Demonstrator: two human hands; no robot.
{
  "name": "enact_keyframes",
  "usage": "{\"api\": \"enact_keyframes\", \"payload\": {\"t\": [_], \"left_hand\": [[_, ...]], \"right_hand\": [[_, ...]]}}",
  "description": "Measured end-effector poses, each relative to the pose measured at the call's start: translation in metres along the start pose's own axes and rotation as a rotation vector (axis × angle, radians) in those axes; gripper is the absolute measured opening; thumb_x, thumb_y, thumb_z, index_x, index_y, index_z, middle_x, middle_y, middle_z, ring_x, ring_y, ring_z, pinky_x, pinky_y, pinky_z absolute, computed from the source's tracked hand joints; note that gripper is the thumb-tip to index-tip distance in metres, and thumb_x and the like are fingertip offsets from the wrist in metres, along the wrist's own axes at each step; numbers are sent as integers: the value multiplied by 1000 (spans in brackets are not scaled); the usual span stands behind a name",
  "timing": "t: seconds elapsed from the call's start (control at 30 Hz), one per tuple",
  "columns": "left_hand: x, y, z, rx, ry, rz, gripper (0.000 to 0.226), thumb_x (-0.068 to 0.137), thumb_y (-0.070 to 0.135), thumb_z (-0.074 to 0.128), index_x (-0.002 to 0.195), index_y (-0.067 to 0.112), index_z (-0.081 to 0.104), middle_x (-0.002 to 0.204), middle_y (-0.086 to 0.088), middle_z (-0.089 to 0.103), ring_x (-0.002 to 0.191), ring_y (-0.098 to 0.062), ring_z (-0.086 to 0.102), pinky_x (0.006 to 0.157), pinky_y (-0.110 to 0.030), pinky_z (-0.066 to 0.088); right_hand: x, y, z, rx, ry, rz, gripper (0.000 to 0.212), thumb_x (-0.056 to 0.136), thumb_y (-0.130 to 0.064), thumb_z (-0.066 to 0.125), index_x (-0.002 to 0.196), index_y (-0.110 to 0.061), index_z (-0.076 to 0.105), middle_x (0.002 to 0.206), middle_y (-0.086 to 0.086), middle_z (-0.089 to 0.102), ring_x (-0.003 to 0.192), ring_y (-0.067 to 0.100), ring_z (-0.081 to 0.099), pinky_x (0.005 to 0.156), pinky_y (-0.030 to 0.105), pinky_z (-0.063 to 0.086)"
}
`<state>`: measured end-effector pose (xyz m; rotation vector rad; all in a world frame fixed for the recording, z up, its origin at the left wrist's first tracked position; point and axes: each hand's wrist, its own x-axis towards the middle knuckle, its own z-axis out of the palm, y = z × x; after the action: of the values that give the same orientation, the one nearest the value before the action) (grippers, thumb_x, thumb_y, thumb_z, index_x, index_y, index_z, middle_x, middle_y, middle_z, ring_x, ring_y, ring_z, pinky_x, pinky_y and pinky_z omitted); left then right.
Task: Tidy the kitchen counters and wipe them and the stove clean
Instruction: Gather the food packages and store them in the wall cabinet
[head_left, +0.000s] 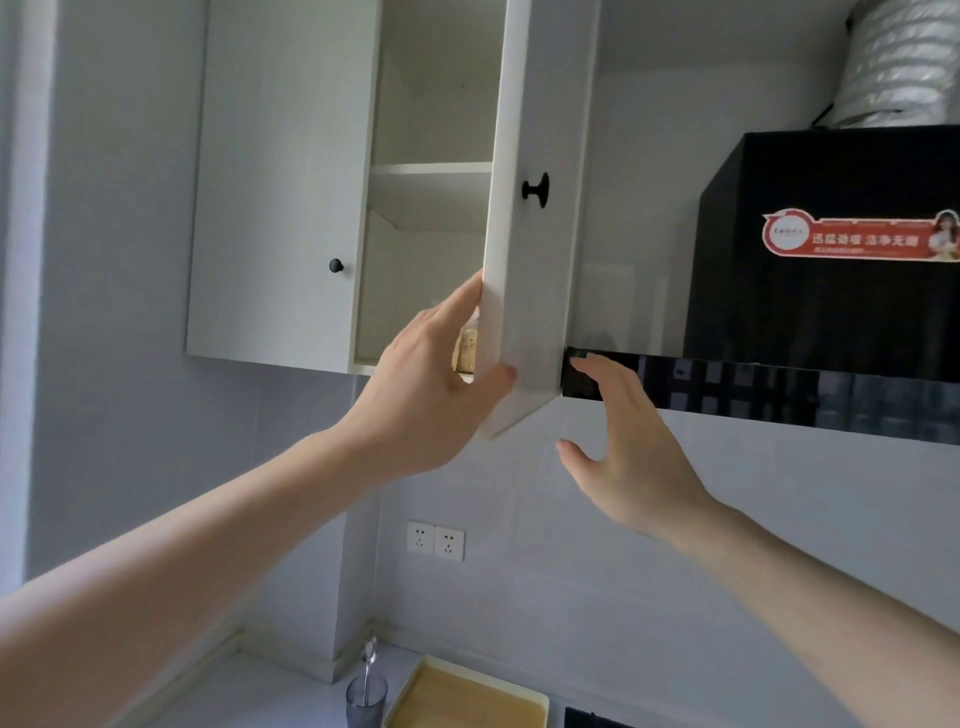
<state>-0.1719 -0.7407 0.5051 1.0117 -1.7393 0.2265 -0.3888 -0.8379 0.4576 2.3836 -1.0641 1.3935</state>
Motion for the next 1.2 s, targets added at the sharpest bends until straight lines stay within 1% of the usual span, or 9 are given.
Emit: {"api": "enact_keyframes", "payload": {"t": [0.1, 0.2, 0.3, 0.37, 0.43, 0.57, 0.77, 1.03, 1.2], "left_hand": [[-1, -15, -14, 25, 4, -27, 41, 94, 23, 63, 130, 38, 51, 110, 13, 67, 61, -10, 51, 88, -32, 45], [-3, -34, -30, 59, 19, -84, 27, 96, 24, 63, 121, 29, 55, 117, 13, 68, 48, -17, 47, 87, -31, 45], [-2, -62, -44, 141, 52, -169, 26, 96, 37, 63, 121, 31, 58, 130, 12, 62, 78, -22, 65, 101, -34, 47], [-2, -86, -52, 199, 74, -194, 25, 95, 45, 62, 115, 31, 59, 127, 9, 61, 96, -21, 65, 104, -38, 47], [-1, -108, -57, 248, 98, -216, 20, 97, 43, 62, 108, 27, 61, 118, 8, 61, 101, -17, 62, 100, -39, 48], [7, -147, -65, 340, 136, -309, 22, 98, 44, 59, 102, 22, 63, 109, 7, 64, 102, -15, 57, 91, -35, 47], [32, -210, -70, 367, 130, -436, 21, 98, 46, 56, 100, 25, 63, 103, 7, 68, 102, -22, 62, 91, -42, 53], [66, -279, -54, 314, 104, -561, 23, 102, 43, 50, 108, 23, 60, 106, 2, 66, 96, -31, 60, 79, -39, 55], [85, -310, -44, 302, 73, -577, 20, 104, 42, 49, 104, 23, 56, 104, 4, 64, 91, -30, 57, 71, -33, 44]], "right_hand": [[7, -2, 8, -5, -9, -45, 77, 91, -26, 70, 153, -38, 25, 159, -23, 20, 146, 1, 27, 105, 25, 35], [16, -5, 20, -8, -21, -89, 79, 90, -25, 70, 154, -37, 25, 162, -20, 19, 149, 5, 23, 112, 29, 34], [26, -6, 35, 1, -19, -110, 79, 90, -25, 69, 155, -35, 26, 163, -18, 17, 149, 8, 23, 112, 30, 33], [36, -7, 48, -9, -15, -129, 79, 90, -25, 70, 155, -34, 26, 165, -16, 15, 150, 8, 19, 112, 27, 28], [46, -5, 61, -29, -22, -142, 79, 90, -25, 70, 155, -32, 27, 166, -14, 14, 152, 9, 16, 114, 24, 22], [69, 3, 90, -68, 1, -165, 81, 87, -22, 73, 155, -27, 29, 167, -7, 12, 153, 16, 15, 119, 30, 23], [102, 21, 129, -149, 36, -139, 88, 83, -21, 76, 157, -24, 28, 169, 0, 6, 155, 26, 12, 122, 45, 26], [132, 45, 162, -261, 33, -109, 89, 85, -23, 73, 159, -24, 24, 169, -1, 0, 156, 26, 3, 125, 50, 16], [151, 62, 176, -360, 37, -112, 91, 88, -28, 71, 161, -25, 18, 170, -1, -6, 157, 23, -4, 127, 49, 7]]}}
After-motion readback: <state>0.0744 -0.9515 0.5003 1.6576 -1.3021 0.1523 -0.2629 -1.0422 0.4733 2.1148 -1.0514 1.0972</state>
